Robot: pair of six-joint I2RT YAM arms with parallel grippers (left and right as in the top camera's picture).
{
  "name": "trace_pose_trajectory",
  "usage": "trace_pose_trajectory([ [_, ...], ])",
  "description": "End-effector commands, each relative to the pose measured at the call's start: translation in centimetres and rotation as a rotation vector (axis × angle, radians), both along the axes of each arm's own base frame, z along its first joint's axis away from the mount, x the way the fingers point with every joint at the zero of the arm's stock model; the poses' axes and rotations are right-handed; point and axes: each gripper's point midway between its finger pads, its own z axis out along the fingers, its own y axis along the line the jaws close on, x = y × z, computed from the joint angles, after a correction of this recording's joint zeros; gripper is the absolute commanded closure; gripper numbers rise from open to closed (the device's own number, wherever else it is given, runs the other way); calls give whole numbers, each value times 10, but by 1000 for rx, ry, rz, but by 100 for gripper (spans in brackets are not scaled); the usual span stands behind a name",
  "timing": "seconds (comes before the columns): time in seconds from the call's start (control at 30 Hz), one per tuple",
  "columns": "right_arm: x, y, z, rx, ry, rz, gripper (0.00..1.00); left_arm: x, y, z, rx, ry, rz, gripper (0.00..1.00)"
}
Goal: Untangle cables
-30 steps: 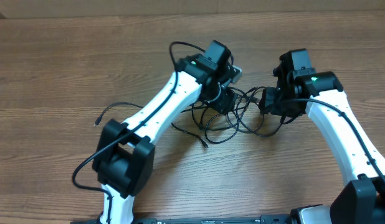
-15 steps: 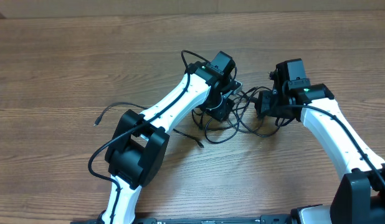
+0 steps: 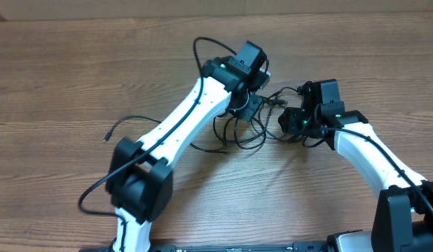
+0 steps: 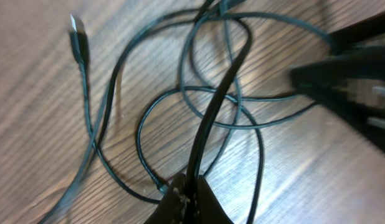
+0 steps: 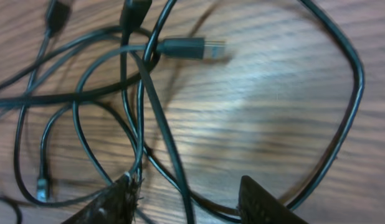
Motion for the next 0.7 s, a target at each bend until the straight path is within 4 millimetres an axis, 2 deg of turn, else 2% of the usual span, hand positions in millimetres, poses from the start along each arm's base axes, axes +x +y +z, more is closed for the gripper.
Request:
trace_pose_trajectory([
  [0.0, -6, 7, -5, 49, 7, 18, 56, -3, 1, 41, -64, -48, 18, 96],
  [0.23, -5, 7, -17, 61, -13, 0, 72, -12, 7, 63, -88, -58, 42, 96],
  [0.3, -1, 7, -17, 67, -28, -25, 83, -16, 8, 75, -108, -70, 38, 96],
  [0.33, 2, 3, -16, 61, -33, -57, 95, -18, 10, 82, -115, -80, 38, 96],
  [0.4, 7, -3, -16, 57, -38, -125, 96, -18, 18, 93, -105, -112, 49, 96],
  [0.53, 15, -7, -7, 51, -57, -164, 96, -10, 48, 112, -58, -187, 124, 96],
  [0.6, 20, -7, 7, 34, -67, -146, 96, -4, 61, 118, -69, -194, 171, 96],
  [0.67, 26, -19, 29, -37, -78, -168, 96, 3, 73, 120, -84, -189, 224, 96],
])
